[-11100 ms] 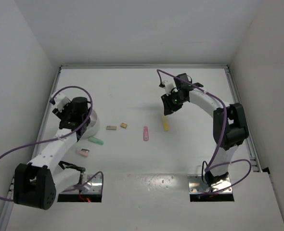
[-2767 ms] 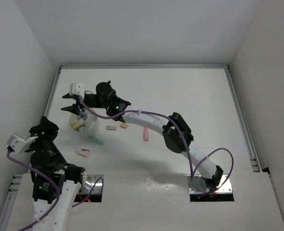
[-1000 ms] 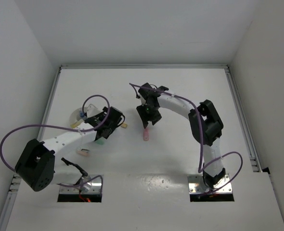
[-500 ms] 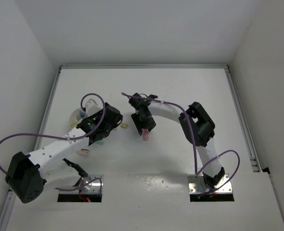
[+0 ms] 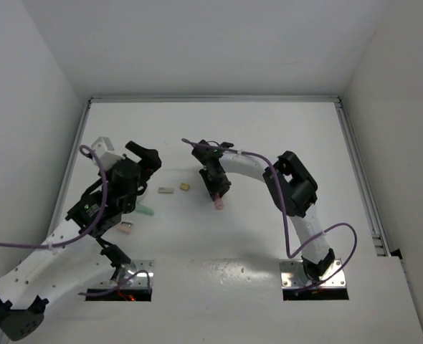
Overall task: Sort the stationery into containers
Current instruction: Grab a piece of stationery with the right arm
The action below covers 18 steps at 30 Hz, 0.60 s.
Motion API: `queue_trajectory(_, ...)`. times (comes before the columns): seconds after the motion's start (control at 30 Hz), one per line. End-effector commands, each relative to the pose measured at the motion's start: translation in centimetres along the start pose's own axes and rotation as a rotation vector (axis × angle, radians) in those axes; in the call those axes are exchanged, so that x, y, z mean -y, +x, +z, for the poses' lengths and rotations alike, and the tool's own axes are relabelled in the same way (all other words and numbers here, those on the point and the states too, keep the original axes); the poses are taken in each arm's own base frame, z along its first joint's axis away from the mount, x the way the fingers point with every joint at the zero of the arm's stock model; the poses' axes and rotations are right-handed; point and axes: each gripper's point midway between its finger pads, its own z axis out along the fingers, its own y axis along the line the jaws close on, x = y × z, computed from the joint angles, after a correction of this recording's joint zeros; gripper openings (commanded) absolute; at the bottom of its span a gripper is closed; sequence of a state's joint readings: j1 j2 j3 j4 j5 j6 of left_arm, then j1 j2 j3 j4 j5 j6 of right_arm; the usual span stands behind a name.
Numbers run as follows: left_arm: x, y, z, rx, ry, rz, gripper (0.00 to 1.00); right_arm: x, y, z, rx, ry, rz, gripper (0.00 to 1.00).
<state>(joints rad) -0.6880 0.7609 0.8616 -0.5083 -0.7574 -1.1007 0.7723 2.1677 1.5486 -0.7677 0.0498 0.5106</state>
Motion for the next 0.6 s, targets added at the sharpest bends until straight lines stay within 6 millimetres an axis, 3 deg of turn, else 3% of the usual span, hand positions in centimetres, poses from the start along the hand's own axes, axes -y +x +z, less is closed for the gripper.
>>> queue_trajectory(0.0,-0.3,-3.1,-1.6,0.084,0.010,0.014,0.93,-0.3,0.4,1.1,-0.025,-0.024,0.028,0.24)
queue_trajectory(0.13,-0.9,-3.8,-2.3,0.097,0.012,0.022,0.94,-1.7,0.8,0.0,-0.043,-0.132,0.023,0.12)
queue_trajectory(0.27,-2.0,-3.6,-2.4,0.094,-0.014,0.046,0.94,-3.7,-1.7,-2.5,0.034,-0.246,-0.088,0.01)
queue_trajectory(0.3,-2.7,-3.6,-2.2,0.105,-0.041,0.058,0.94,-5.1,-2.4,-4.0,0.063,-0.347,-0.208,0.00)
queue_trajectory(0.33,-3.4,-4.2,-2.6,0.125,-0.055,0.058,0.94,-6.1,-4.6,-6.4,0.130,-0.412,-0.286,0.00)
queue_trajectory(0.4,-4.5,-4.4,-2.8,0.144,-0.090,0.044,0.93,-8.8,-5.8,-9.6,0.222,-0.598,-0.546,0.00)
queue_trajectory(0.43,-5.1,-4.6,-3.0,0.156,-0.108,0.033,0.93,-9.7,-7.8,-11.7,0.331,-0.620,-0.606,0.00)
queue_trajectory(0.5,-6.8,-5.3,-3.8,0.189,-0.152,-0.006,0.93,-11.1,-9.4,-13.7,0.463,-0.682,-0.674,0.00)
queue_trajectory(0.53,-7.6,-5.3,-4.1,0.192,-0.174,-0.021,0.93,-12.2,-11.7,-16.1,0.620,-0.702,-0.720,0.00)
queue_trajectory(0.57,-7.9,-5.4,-4.3,0.192,-0.176,-0.031,0.93,-12.7,-12.3,-17.0,0.684,-0.726,-0.755,0.00)
